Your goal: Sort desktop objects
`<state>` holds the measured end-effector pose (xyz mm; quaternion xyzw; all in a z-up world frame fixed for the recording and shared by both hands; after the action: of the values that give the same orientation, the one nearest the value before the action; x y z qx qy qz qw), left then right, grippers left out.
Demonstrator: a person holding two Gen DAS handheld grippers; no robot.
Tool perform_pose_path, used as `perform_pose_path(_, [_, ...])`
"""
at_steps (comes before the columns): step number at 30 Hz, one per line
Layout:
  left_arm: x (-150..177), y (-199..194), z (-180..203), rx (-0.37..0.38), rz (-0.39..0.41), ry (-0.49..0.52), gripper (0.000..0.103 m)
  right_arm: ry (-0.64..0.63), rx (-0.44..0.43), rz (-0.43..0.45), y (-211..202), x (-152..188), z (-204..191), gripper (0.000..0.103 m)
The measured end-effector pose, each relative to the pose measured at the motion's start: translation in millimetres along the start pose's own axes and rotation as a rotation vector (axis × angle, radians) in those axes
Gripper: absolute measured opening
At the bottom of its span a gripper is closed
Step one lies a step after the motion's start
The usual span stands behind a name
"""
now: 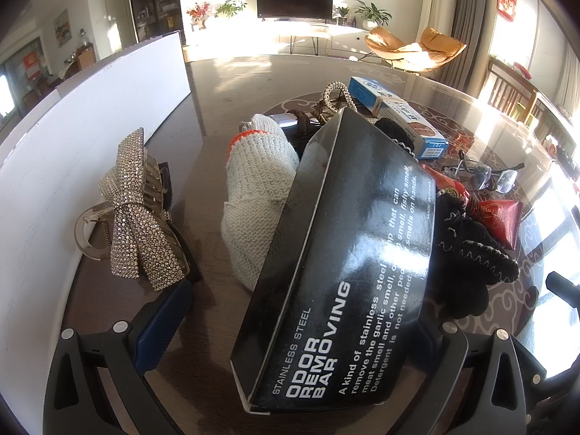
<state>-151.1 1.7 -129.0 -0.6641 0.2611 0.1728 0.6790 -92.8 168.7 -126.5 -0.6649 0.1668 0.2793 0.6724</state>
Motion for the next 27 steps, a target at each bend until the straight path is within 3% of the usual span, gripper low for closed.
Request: perform_pose_path(27, [0.3,0.3,-0.3,0.000,-0.001,-0.001,0.103,0.021,-0.024,-0.010,4.5,-0.5,-2.0,0.103])
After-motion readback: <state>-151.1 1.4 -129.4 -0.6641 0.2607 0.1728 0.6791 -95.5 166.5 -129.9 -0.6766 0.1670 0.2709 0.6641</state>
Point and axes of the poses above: each gripper's, at about its wrist camera, not at the fingertips, and y roughly the way its jaws point, z to its right, x to its underside, the point moved 10 cm from there along y, roughly the way its jaws point, and after that the axes turned 2 degrees about y, right-handed, at the moved point
